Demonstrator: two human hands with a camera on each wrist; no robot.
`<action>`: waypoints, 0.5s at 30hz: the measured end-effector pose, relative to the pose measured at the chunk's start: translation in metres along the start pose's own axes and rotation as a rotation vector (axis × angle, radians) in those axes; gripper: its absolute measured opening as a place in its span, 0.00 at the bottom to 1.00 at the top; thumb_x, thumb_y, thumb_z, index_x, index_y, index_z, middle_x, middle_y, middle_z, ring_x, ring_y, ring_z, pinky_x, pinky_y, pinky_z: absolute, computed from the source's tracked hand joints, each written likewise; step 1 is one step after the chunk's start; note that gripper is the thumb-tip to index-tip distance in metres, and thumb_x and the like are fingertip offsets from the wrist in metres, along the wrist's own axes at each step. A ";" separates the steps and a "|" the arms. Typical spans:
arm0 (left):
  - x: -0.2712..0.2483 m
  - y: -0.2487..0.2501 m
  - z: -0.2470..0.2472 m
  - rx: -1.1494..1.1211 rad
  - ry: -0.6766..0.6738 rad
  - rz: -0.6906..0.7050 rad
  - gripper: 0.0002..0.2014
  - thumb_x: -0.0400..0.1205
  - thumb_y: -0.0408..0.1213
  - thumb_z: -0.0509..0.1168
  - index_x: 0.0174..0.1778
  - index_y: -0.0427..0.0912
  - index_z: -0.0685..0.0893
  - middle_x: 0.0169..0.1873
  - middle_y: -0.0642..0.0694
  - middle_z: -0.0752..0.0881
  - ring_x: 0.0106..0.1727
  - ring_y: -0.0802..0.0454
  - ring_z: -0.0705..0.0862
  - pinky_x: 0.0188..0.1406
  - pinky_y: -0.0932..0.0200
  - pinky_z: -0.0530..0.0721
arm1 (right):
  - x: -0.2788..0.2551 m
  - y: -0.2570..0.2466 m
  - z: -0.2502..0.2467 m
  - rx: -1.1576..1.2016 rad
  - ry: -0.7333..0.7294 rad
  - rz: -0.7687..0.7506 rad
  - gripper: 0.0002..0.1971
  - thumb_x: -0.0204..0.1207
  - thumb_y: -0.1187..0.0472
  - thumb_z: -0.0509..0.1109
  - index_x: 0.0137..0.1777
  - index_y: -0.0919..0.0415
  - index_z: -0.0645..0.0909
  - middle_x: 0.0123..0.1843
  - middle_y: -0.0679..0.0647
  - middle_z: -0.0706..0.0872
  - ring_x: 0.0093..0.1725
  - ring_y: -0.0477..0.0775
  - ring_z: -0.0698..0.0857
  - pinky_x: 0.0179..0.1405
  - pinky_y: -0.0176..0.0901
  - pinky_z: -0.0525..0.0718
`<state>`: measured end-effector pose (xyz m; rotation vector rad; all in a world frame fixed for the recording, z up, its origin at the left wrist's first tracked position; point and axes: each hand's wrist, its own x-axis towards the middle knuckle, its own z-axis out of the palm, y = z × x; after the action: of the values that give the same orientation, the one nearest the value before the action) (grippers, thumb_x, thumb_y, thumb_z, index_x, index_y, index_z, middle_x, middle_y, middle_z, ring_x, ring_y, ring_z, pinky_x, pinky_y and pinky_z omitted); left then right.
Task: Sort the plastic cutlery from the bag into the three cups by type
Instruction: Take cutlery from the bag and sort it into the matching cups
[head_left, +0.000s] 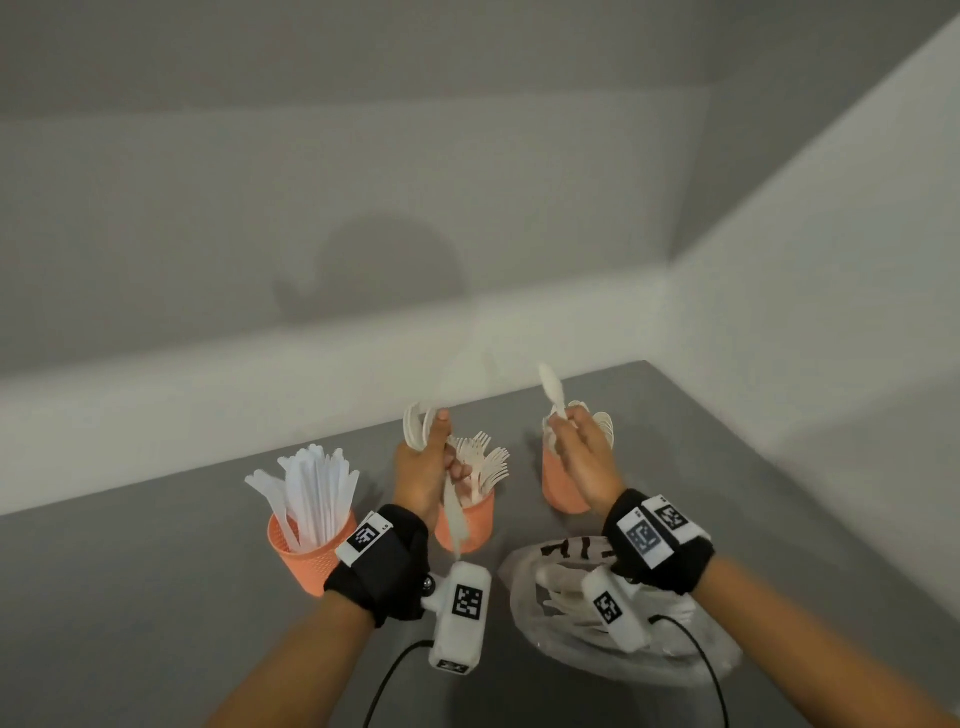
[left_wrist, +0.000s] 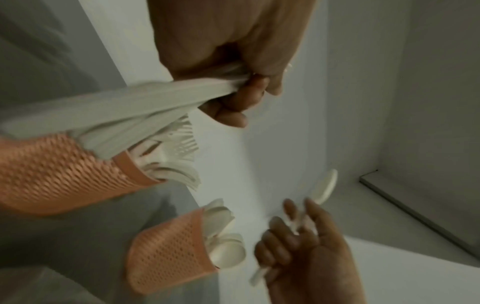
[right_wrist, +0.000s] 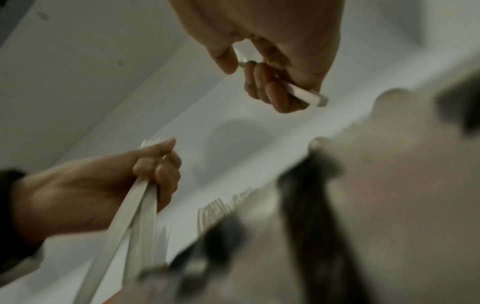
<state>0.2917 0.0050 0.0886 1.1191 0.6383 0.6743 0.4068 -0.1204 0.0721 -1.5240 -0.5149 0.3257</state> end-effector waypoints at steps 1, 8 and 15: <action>0.002 -0.001 -0.003 0.040 0.017 0.015 0.17 0.83 0.44 0.61 0.29 0.41 0.73 0.10 0.53 0.70 0.13 0.59 0.70 0.20 0.65 0.75 | 0.005 -0.002 -0.005 -0.007 0.026 -0.030 0.10 0.82 0.55 0.60 0.39 0.52 0.72 0.27 0.48 0.71 0.23 0.38 0.71 0.27 0.32 0.71; 0.025 0.002 -0.011 -0.004 0.113 0.072 0.13 0.85 0.40 0.58 0.33 0.44 0.71 0.13 0.54 0.71 0.16 0.58 0.71 0.23 0.60 0.75 | 0.036 -0.019 -0.027 -0.004 0.133 -0.110 0.11 0.86 0.64 0.49 0.44 0.52 0.67 0.35 0.56 0.83 0.33 0.39 0.82 0.35 0.26 0.77; 0.036 0.008 0.003 0.152 0.127 0.236 0.12 0.85 0.39 0.58 0.35 0.45 0.71 0.23 0.46 0.73 0.24 0.53 0.73 0.33 0.57 0.77 | 0.050 0.003 -0.029 -0.231 0.113 -0.078 0.13 0.86 0.59 0.51 0.44 0.40 0.70 0.65 0.56 0.83 0.65 0.61 0.77 0.70 0.47 0.72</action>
<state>0.3158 0.0322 0.0929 1.3131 0.6804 0.9166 0.4641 -0.1196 0.0754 -1.7296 -0.5346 0.1213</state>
